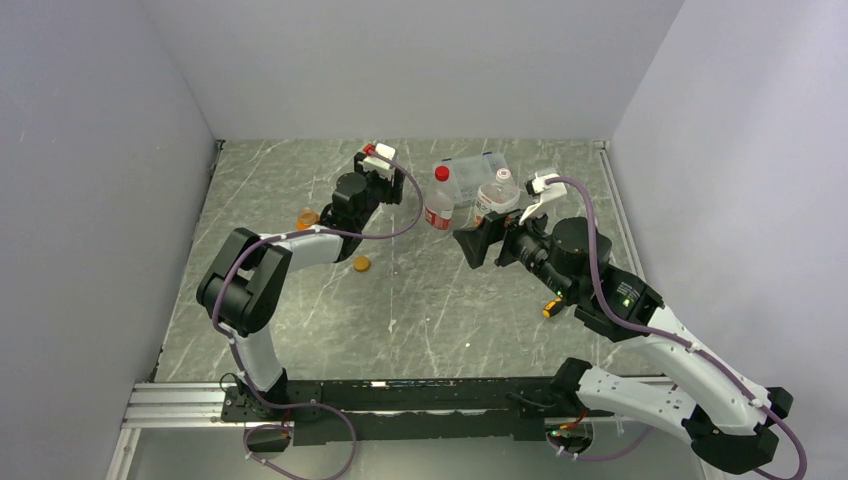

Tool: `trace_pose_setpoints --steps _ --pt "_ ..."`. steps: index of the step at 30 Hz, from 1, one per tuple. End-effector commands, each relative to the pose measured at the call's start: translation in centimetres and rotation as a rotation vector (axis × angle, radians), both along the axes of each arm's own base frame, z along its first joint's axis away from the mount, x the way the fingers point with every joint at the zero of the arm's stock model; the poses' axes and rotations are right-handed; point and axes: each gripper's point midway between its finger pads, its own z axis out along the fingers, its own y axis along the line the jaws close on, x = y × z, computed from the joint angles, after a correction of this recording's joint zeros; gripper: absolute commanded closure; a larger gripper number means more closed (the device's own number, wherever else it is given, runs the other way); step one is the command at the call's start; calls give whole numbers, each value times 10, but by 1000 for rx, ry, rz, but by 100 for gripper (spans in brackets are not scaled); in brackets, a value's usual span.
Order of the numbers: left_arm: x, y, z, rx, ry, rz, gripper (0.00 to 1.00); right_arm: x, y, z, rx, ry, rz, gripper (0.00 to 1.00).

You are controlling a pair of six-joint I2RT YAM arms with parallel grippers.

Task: Screw on the bottle caps
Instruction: Place the plastic bottle at the center of the board, then pick up the plastic bottle at the center of the board.

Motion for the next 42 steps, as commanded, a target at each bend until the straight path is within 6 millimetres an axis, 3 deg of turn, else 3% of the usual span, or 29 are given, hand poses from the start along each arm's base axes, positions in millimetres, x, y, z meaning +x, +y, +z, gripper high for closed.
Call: trace_pose_setpoints --steps 1,6,11,14,18,34,42 --pt "5 -1 26 -30 -54 8 31 2 1 13 29 -29 -1 0" --pt "5 0 34 -24 -62 9 19 2 2 13 30 -29 1 0" --pt "4 3 40 -23 -76 18 17 1 3 12 32 -26 8 0" --pt "4 5 42 -19 -80 25 7 0 3 13 34 -26 10 0" --pt "3 7 47 -17 -92 32 1 0 4 12 35 -25 14 0" --pt "-5 12 65 -10 -109 33 1 0 3 11 33 -22 14 0" --pt "-27 19 84 -45 -73 17 1 2 1 5 26 -7 -9 0"
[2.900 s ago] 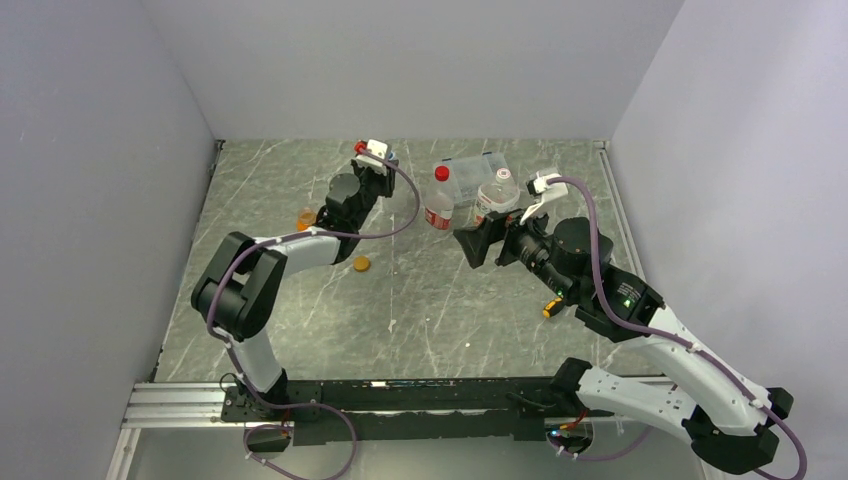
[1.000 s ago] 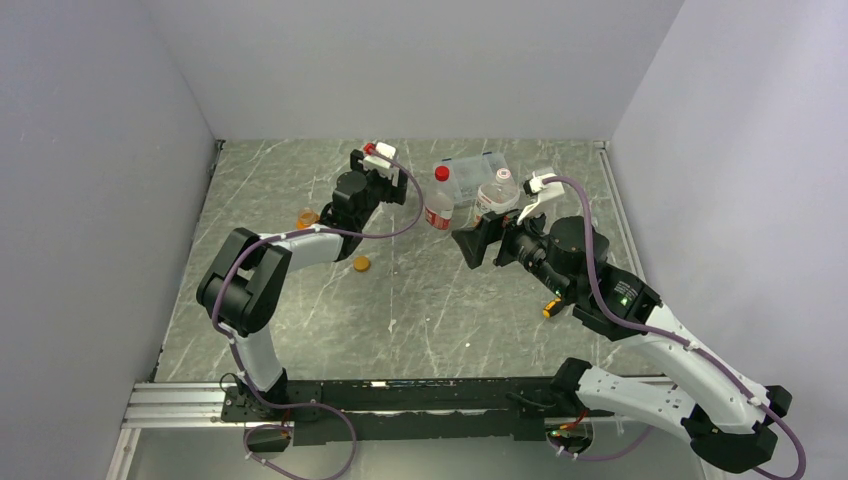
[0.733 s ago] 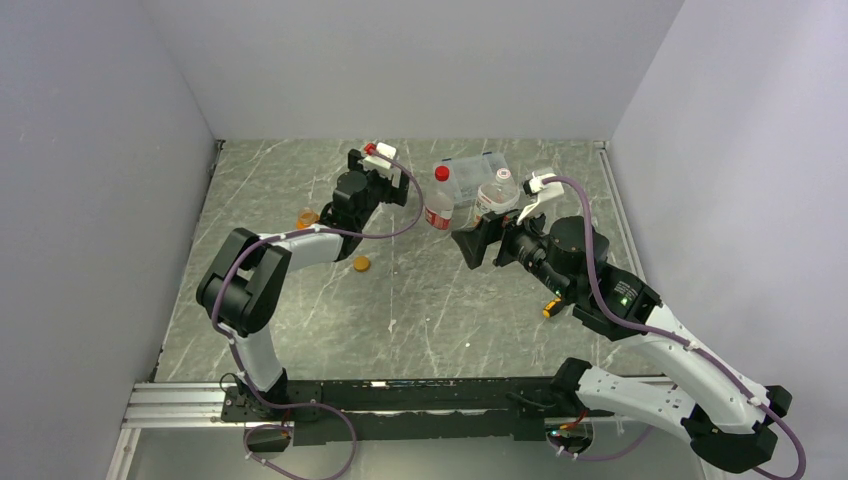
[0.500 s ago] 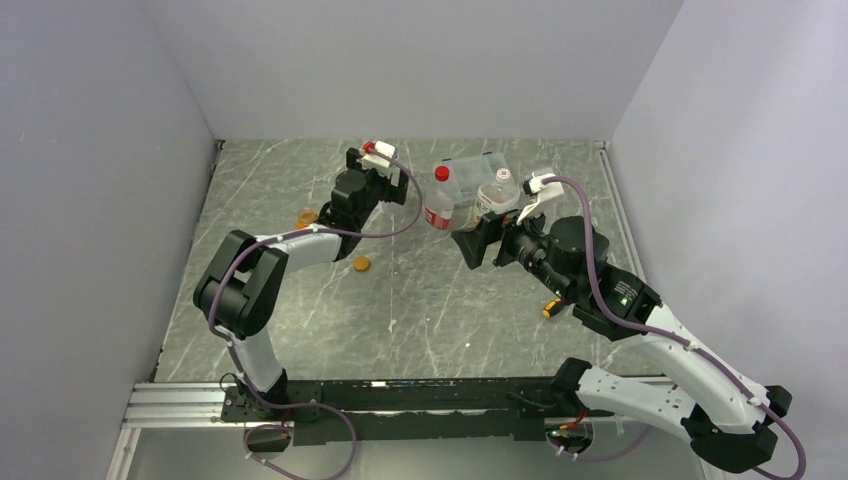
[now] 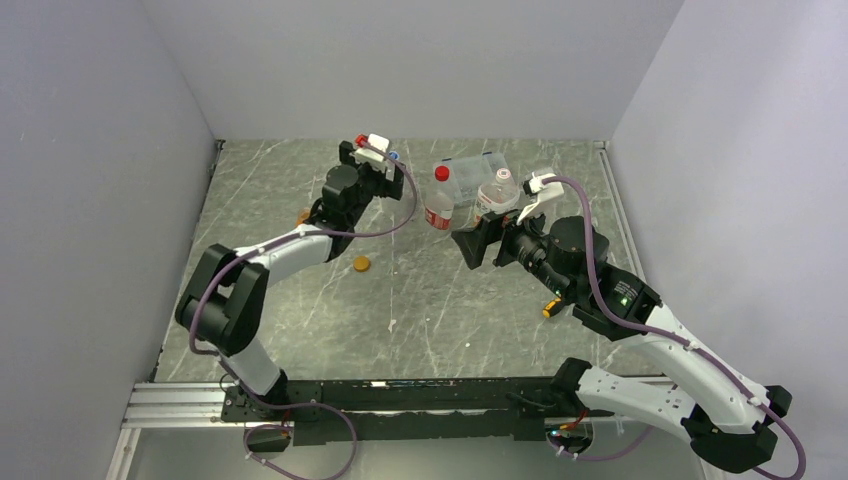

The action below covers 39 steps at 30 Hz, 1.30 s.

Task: Screw on the bottle caps
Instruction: Pick up the plastic bottle at the center of the board.

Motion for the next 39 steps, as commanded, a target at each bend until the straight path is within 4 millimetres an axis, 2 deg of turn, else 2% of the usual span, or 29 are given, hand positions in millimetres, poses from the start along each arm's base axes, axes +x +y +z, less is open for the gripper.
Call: trace_pose_setpoints --steps 1,4,5,9,13,16,21,27,33,39 --pt "-21 10 49 -66 -37 -7 1 2 -3 6 27 -9 -24 0" --pt "-42 24 64 -109 8 21 1 4 -2 0 14 4 -30 0" --pt "-50 30 63 -120 46 36 1 5 -1 -2 11 8 -30 0" --pt "-81 72 66 -136 168 198 1 8 4 -13 -10 34 -26 0" --pt "-116 126 44 -107 372 457 7 9 13 -23 -24 57 -2 0" --pt "-133 149 23 -95 476 559 12 9 22 -32 -29 74 29 0" --pt "-130 176 -16 -104 633 657 24 11 31 -40 -59 93 56 0" --pt "-109 182 -52 -111 723 676 31 13 33 -40 -68 87 62 0" --pt "-96 190 -72 -128 757 680 36 12 35 -43 -65 90 74 0" --pt "-82 188 -76 -128 738 625 40 12 38 -45 -64 92 83 0"
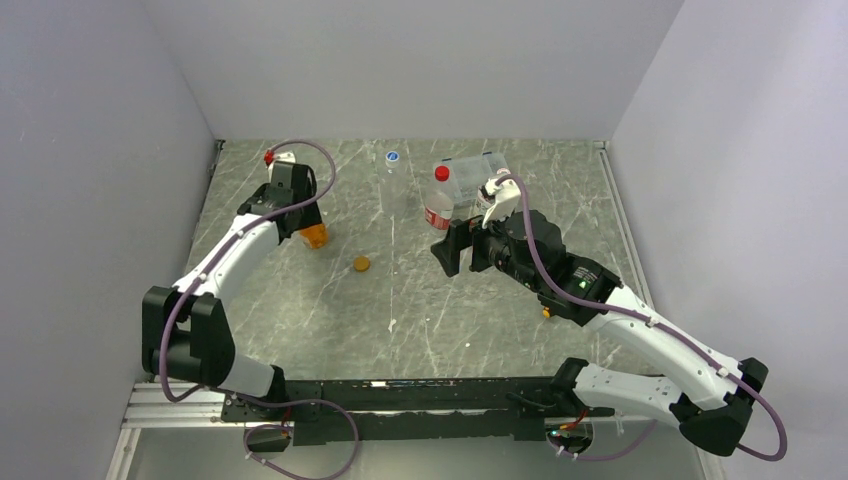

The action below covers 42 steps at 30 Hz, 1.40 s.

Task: Screw on the bottle caps
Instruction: Pick up the plastic bottle at the center of the board.

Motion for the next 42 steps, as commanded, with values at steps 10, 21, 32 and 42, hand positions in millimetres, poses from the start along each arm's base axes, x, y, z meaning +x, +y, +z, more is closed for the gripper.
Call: trace_pose_setpoints --steps 10,21,32,42 --pt "31 -8 -4 -20 -33 -62 42 2 5 17 49 -48 14 0" --pt "43 -6 -7 6 -32 -73 43 2 3 17 41 -53 14 0" --pt "53 -6 -8 15 -23 -70 48 2 2 15 37 -55 12 0" --pt "46 -4 -17 19 26 -54 47 0 1 14 37 -53 15 0"
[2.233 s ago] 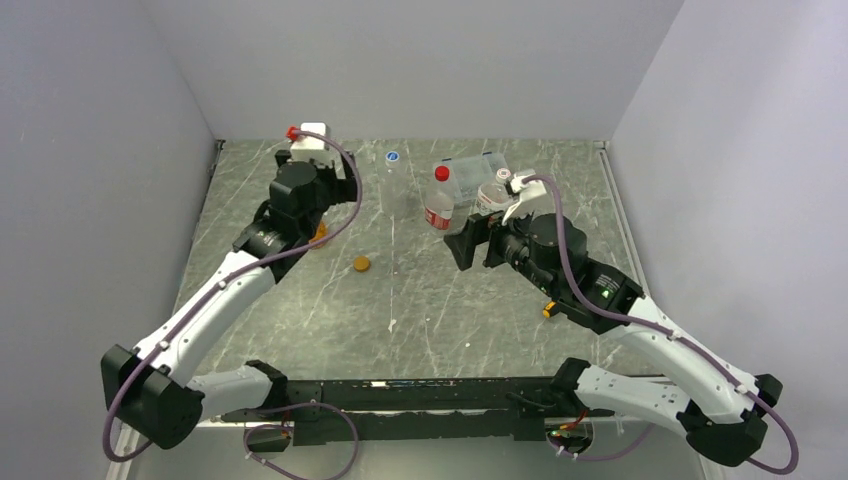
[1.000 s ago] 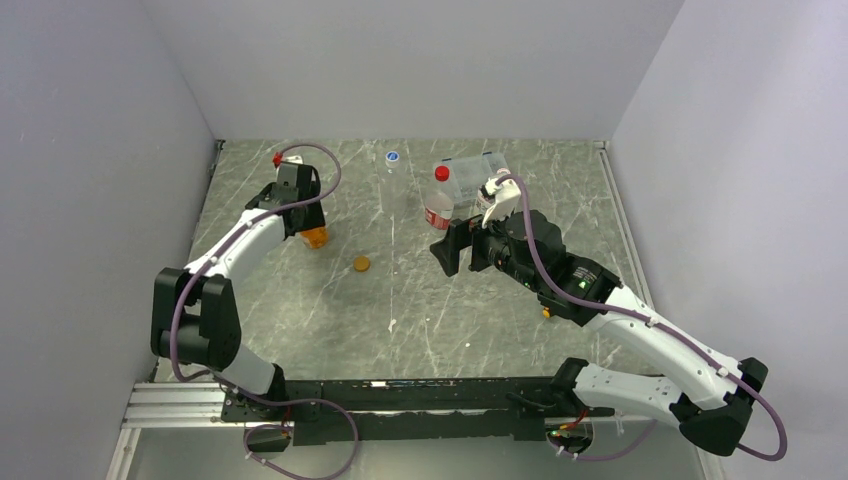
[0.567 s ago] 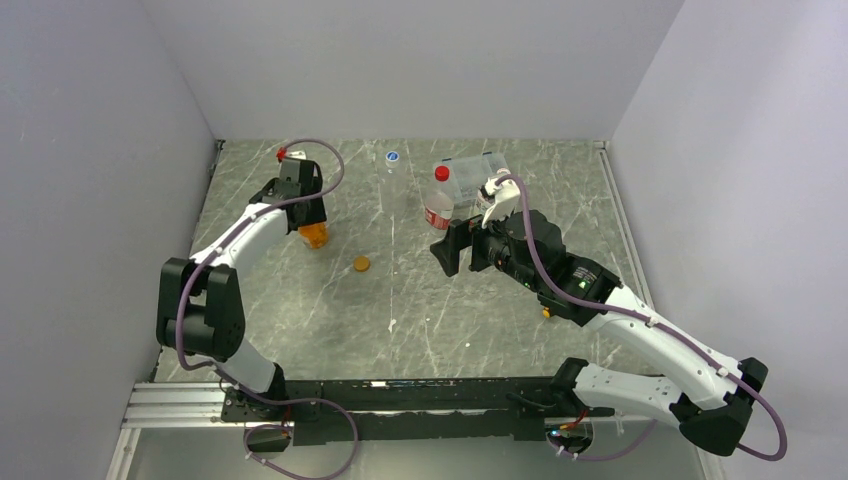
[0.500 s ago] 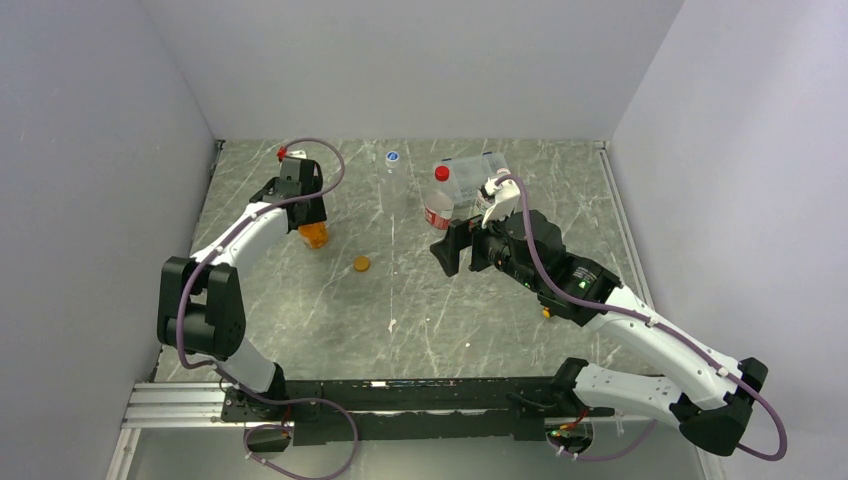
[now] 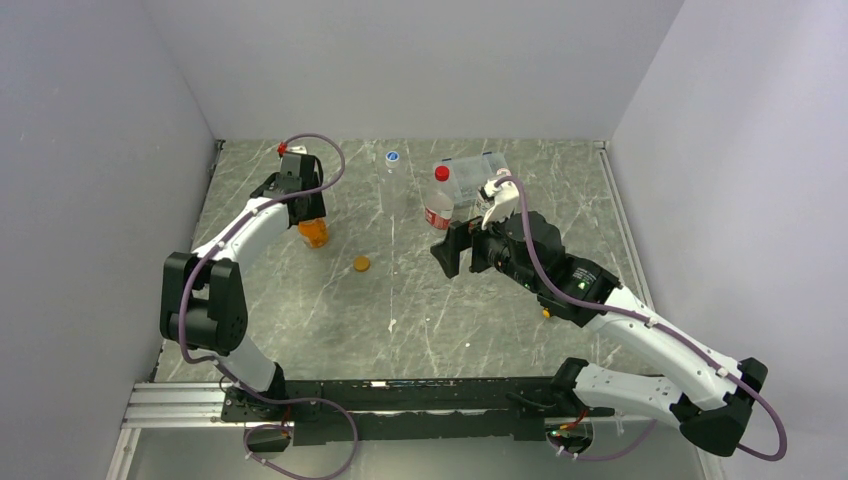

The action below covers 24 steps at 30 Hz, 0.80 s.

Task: Screw on the bottle caps
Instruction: Pick up the plastic bottle at the center of the board.

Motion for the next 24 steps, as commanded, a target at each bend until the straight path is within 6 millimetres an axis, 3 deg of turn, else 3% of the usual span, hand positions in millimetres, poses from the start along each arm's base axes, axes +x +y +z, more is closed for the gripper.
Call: trace_pose_setpoints --steps 1,6,10,16,18,24 --pt "2 3 5 9 7 15 46 0 0 16 40 -46 8 0" --pt "2 4 3 10 10 14 46 0 0 16 42 -47 7 0" --pt "3 2 6 4 -5 6 52 0 -1 15 40 -48 6 0" --pt "-4 -6 22 -23 11 -53 89 -1 0 14 25 -60 26 0" --pt "-13 -16 33 -64 32 -105 99 -3 4 14 16 -70 56 0" --pt "-70 -62 70 -265 158 -316 100 -17 27 12 5 -96 234 0"
